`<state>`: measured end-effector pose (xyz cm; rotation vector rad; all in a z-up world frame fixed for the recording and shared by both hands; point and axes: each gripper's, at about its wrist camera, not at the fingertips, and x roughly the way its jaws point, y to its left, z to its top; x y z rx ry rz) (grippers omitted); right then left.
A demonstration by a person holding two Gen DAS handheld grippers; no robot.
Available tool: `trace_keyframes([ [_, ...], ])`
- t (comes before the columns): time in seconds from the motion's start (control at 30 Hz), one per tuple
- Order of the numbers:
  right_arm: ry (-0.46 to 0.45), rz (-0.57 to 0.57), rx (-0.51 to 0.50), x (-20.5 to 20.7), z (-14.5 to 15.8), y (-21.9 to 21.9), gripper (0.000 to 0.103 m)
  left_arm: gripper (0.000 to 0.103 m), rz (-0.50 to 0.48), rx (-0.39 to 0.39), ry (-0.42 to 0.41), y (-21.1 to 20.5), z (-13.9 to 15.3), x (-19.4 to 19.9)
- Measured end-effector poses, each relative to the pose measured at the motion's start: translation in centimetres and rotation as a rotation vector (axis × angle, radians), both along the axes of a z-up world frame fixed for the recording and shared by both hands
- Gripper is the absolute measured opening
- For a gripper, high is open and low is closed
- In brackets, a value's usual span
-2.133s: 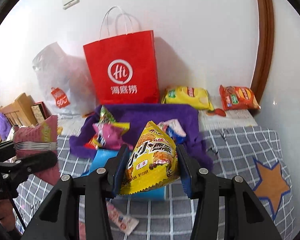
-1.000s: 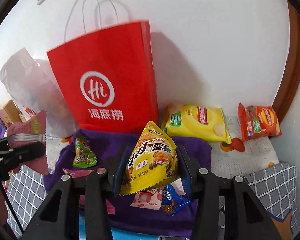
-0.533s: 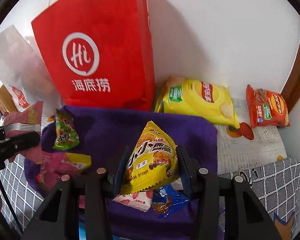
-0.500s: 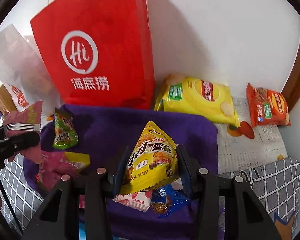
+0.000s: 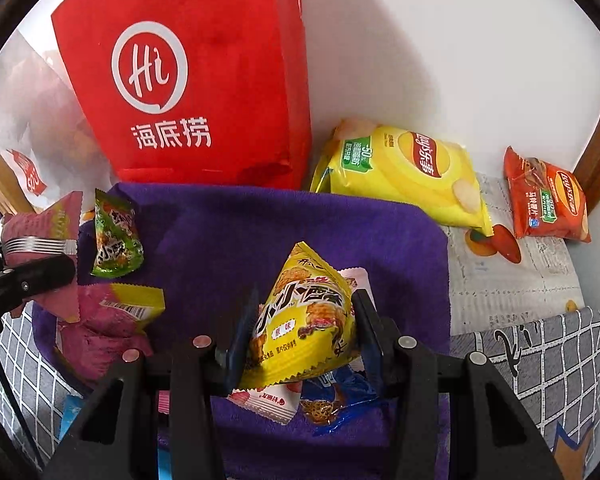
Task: Organize snacks
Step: 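Open the right tool over the towel while the left tool releases the pink bundle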
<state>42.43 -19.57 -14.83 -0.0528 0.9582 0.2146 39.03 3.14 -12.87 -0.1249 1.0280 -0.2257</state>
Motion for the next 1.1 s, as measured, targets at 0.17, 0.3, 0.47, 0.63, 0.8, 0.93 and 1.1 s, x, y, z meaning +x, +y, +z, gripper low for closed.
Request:
trace_keyframes([
  [0.17,0.007,-0.002,-0.008,0.2,-0.3,-0.1,0.048,0.060,0.000,-0.001,0.013,-0.2,-0.4,0.1],
  [0.3,0.014,-0.009,-0.006,0.2,-0.4,-0.3,0.048,0.060,-0.006,0.000,0.015,-0.2,-0.5,0.0],
  [0.47,0.023,-0.011,-0.007,0.2,-0.5,-0.5,0.048,0.060,-0.021,0.001,0.008,-0.6,-0.5,-0.1],
  [0.63,0.017,-0.005,-0.018,0.1,-0.5,-0.3,0.048,0.061,-0.027,-0.004,-0.007,-0.6,-0.3,-0.2],
  [0.8,0.023,-0.006,-0.001,0.2,-0.4,-0.4,0.049,0.061,-0.038,-0.002,-0.017,-0.5,0.0,-0.4],
  [0.93,0.033,0.002,0.005,0.1,-0.1,-0.2,0.050,0.061,-0.048,-0.017,-0.014,-0.5,0.3,-0.6],
  [1.1,-0.023,-0.008,0.015,-0.5,1.3,-0.1,0.063,0.071,-0.044,-0.035,-0.020,-0.5,1.1,-0.9],
])
